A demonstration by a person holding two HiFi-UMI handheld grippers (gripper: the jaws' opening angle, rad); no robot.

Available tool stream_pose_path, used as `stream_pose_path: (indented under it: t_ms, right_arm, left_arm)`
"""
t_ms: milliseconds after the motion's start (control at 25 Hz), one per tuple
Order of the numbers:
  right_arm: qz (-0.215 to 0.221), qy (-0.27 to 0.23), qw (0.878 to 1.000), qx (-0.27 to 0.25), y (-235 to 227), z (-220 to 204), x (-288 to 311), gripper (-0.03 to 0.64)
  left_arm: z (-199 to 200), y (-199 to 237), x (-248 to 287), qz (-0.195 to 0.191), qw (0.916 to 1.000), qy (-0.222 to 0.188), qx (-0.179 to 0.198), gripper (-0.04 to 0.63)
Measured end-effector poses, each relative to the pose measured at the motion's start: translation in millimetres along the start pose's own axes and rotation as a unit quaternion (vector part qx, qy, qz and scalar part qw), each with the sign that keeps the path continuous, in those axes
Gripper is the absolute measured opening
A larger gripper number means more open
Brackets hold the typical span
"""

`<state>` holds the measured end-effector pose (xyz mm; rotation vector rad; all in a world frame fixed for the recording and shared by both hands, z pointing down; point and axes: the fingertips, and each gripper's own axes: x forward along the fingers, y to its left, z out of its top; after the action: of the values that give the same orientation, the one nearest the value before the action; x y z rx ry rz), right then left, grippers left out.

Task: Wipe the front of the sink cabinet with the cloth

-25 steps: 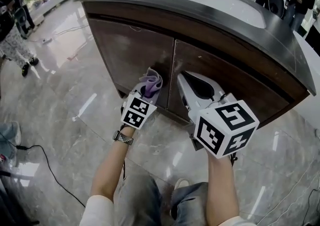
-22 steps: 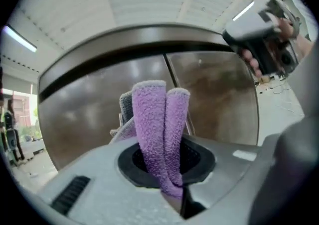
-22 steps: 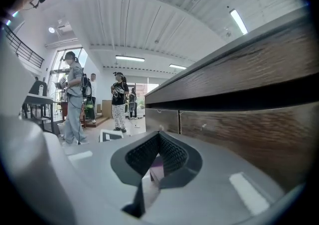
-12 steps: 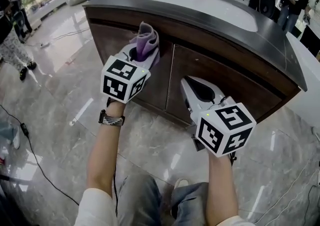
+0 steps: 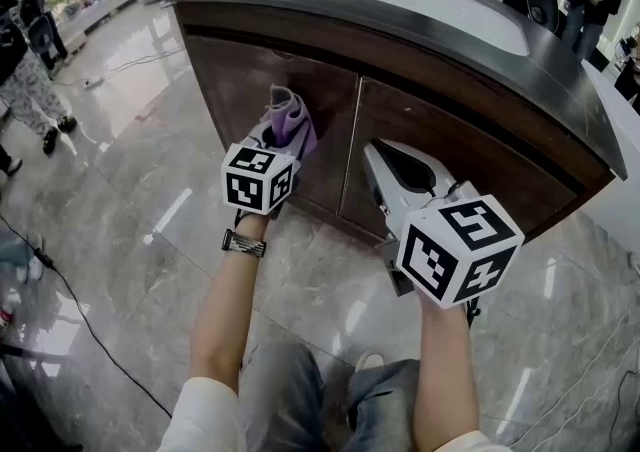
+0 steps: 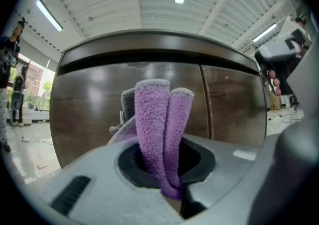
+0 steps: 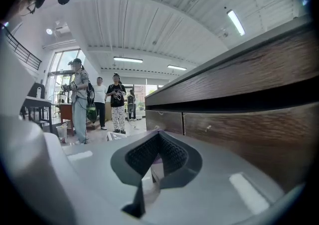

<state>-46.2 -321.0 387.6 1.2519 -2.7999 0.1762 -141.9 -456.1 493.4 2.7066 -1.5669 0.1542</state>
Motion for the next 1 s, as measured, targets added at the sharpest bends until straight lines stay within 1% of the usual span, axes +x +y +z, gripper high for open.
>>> stream_pose_path:
  t_ms: [160, 320, 520, 640, 720, 800, 880, 1000]
  right_arm:
    - [0.003, 0.008, 1.000, -0.008, 4.1, -3.9, 8.3, 0.006]
    - [0.003, 0.011, 1.000, -0.009, 2.8, -5.3, 12.6, 0.006]
    - [0.002, 0.012, 1.000, -0.015, 1.6, -3.8, 13.5, 0.006]
    - [-0.001, 0.009, 1.000, -0.011, -0.1, -2.1, 11.2, 0.006]
    - [-0.003, 0.004, 1.000, -0.009, -0.2, 0.6, 8.1, 0.006]
    - [-0.003, 0.000, 1.000, -0.008, 0.2, 1.4, 5.9, 0.006]
    - [-0.002, 0.000, 1.000, -0.008, 1.0, 1.6, 6.2, 0.006]
    - [0.001, 0.000, 1.000, -0.010, 2.4, 1.9, 7.8, 0.006]
  left_arm:
    - [-37.1, -3.4, 4.9, 0.011, 0.9996, 0.010, -0.026, 0.052]
    - [-65.5, -4.3, 6.8, 0.013, 0.9963, 0.005, -0.085, 0.052]
    - [-102.5, -5.9, 12.3, 0.022, 0.9937, 0.024, -0.107, 0.052]
    - [-123.5, -4.1, 14.9, 0.026, 0.9889, 0.028, -0.144, 0.053]
    - [-143.5, -4.1, 16.7, 0.032, 0.9848, 0.041, -0.165, 0.053]
    - [-165.2, -5.1, 18.2, 0.040, 0.9817, 0.055, -0.178, 0.054]
    - [-182.9, -4.5, 19.7, 0.047, 0.9791, 0.068, -0.186, 0.054]
    - [-208.1, -5.5, 24.7, 0.050, 0.9763, 0.097, -0.187, 0.054]
